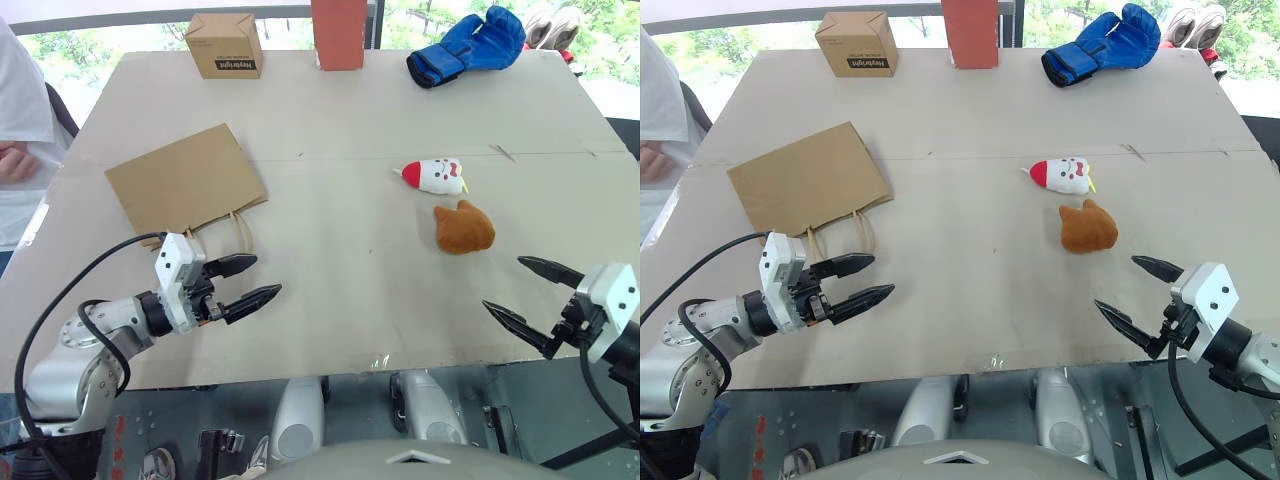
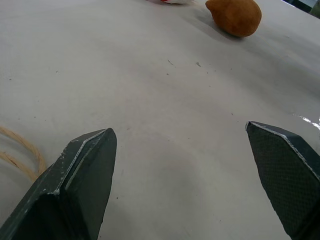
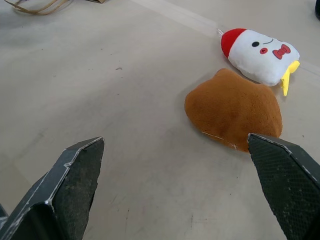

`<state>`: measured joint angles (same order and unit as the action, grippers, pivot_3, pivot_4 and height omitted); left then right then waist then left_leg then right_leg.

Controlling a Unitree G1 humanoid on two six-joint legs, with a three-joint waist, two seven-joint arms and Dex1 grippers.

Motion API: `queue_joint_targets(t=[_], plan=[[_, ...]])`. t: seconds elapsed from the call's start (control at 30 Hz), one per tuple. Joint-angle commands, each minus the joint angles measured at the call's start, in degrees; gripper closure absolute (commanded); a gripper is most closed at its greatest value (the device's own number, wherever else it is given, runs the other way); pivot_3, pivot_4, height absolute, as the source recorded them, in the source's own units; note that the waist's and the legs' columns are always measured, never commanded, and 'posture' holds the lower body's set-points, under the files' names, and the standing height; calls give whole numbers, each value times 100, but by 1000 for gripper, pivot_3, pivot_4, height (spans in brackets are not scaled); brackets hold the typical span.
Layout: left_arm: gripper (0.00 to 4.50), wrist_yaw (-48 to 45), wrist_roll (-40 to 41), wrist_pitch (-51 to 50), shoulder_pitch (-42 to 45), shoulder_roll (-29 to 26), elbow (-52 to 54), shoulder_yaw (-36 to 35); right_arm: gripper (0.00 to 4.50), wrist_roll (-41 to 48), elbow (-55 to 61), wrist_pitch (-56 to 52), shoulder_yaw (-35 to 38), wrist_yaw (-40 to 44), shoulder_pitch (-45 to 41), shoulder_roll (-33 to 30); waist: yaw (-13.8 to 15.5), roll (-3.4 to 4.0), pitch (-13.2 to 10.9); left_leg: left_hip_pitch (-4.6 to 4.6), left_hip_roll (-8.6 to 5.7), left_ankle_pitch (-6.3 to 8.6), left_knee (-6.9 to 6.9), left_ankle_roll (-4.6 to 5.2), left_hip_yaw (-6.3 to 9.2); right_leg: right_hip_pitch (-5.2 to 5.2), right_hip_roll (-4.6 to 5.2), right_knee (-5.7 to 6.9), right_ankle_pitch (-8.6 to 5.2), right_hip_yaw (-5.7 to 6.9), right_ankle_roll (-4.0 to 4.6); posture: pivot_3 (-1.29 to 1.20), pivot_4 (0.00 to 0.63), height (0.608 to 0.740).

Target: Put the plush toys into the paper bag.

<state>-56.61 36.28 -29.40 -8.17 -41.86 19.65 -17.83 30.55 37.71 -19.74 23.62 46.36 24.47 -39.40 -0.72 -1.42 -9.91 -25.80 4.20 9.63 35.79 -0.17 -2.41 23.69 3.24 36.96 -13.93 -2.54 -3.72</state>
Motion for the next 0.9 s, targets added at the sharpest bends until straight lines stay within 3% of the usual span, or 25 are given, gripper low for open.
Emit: queue_joint_targets(t=[0.03, 0.43, 0.53, 0.7, 0.9], plan=[[43, 92, 71, 196, 10, 104, 279, -70, 0, -50, -50, 263, 95, 46, 18, 90, 2, -1, 1, 0, 0, 0, -1, 0, 0, 0, 0, 0, 0, 0, 0, 0, 150, 740], [43, 831, 219, 33, 490, 362, -67, -371, 0, -45, 276, 337, -860, -171, -726, 398, 1, -6, 4, 5, 2, -8, -5, 13, 8, -6, -19, 0, 1, 3, -3, 0, 150, 740], [43, 691, -121, 289, 456, 80, -373, -454, 0, 98, 567, 83, -1352, -158, -1032, 332, -5, -8, 6, 6, 2, -15, -6, 25, 7, -6, -21, 0, 2, 3, -3, 0, 150, 740], [43, -314, -950, 1512, 591, -902, -1826, -445, 0, 82, 715, -117, -1806, -254, -1422, 301, -1, -16, 10, 7, 4, -12, -11, 19, 12, 0, -22, 1, 2, 11, -1, 0, 150, 740], [43, -902, -1556, 2718, 1077, -1246, -2901, -92, 0, -157, 591, -27, -2007, -316, -1505, 330, 41, -38, 23, 1, 1, -1, -16, 0, -16, 1, 13, -5, 3, 20, 1, 0, 150, 740]])
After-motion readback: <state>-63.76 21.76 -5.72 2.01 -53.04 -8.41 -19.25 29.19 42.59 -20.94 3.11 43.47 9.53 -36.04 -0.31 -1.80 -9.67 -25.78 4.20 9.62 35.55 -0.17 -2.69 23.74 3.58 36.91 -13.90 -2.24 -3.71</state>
